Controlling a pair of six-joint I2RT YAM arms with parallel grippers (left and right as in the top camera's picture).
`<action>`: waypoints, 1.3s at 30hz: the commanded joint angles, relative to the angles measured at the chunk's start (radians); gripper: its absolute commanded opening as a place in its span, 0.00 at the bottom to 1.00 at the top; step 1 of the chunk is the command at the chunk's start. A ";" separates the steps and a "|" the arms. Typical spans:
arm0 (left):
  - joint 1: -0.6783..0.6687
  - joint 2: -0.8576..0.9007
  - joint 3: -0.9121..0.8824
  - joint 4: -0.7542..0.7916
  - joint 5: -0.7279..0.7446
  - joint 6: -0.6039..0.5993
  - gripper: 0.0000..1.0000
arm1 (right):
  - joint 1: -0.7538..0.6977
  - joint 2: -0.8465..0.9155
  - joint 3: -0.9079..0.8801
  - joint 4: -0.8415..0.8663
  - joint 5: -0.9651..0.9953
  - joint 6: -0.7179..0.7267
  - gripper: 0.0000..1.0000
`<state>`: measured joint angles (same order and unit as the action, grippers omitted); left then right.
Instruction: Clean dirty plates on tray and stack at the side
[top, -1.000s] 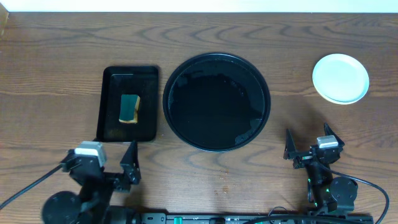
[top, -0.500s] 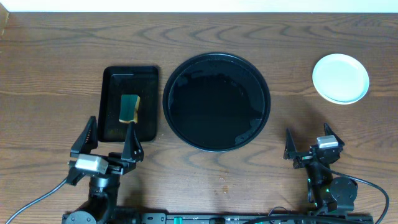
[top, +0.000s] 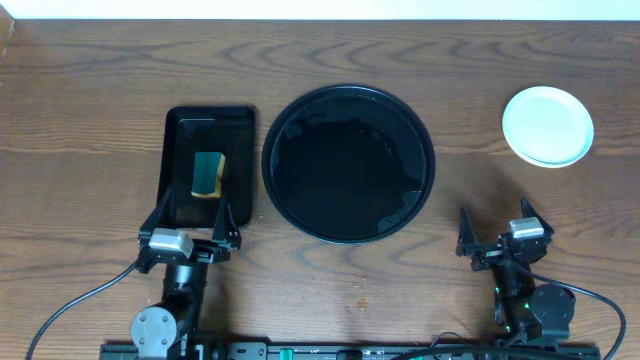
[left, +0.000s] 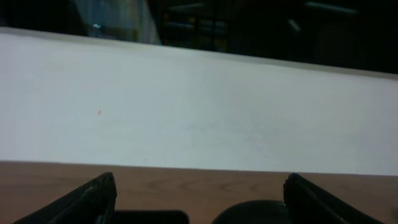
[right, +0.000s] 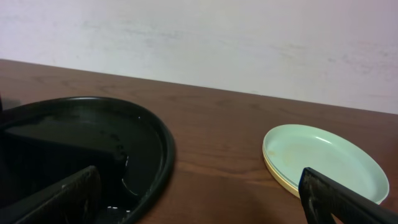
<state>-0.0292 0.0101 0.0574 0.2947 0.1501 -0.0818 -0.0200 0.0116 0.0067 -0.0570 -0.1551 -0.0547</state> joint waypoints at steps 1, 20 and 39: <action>0.033 -0.008 -0.026 0.006 -0.006 -0.006 0.86 | 0.012 -0.005 -0.001 -0.005 0.009 0.013 0.99; 0.040 -0.008 -0.053 -0.366 -0.130 -0.006 0.86 | 0.012 -0.005 -0.001 -0.005 0.009 0.013 0.99; 0.040 -0.006 -0.053 -0.365 -0.129 -0.006 0.86 | 0.012 -0.005 -0.001 -0.005 0.009 0.013 0.99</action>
<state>0.0067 0.0105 0.0128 -0.0223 0.0490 -0.0822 -0.0200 0.0120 0.0067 -0.0574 -0.1524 -0.0547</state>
